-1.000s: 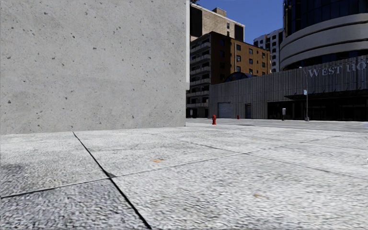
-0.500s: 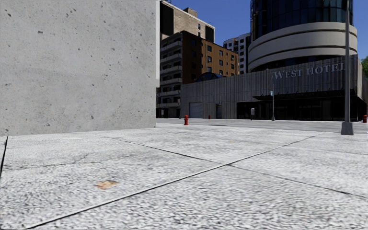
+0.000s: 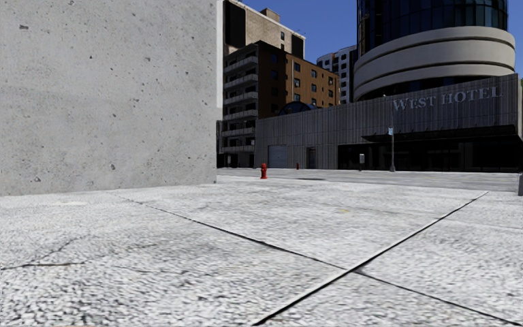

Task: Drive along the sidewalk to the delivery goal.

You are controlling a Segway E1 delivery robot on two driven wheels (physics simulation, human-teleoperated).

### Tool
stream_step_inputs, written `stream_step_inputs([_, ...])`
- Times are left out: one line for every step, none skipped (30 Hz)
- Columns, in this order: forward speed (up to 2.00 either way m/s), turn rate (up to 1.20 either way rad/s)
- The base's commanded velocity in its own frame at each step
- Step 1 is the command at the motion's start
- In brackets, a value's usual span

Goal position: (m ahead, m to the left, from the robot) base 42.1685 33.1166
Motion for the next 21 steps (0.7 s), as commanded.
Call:
stream_step_inputs([2.00, 0.00])
stream_step_inputs([2.00, 0.00])
stream_step_inputs([2.00, 0.00])
stream_step_inputs([2.00, 0.00])
stream_step_inputs([2.00, 0.00])
stream_step_inputs([2.00, 0.00])
stream_step_inputs([2.00, 0.00])
stream_step_inputs([2.00, 0.00])
stream_step_inputs([2.00, 0.00])
stream_step_inputs([2.00, 0.00])
stream_step_inputs([2.00, 0.00])
stream_step_inputs([2.00, 0.00])
stream_step_inputs([2.00, 0.00])
stream_step_inputs([2.00, 0.00])
stream_step_inputs([2.00, 0.00])
stream_step_inputs([2.00, 0.00])
stream_step_inputs([2.00, 0.00])
stream_step_inputs([2.00, 0.00])
stream_step_inputs([2.00, 0.00])
stream_step_inputs([2.00, 0.00])
stream_step_inputs([2.00, 0.00])
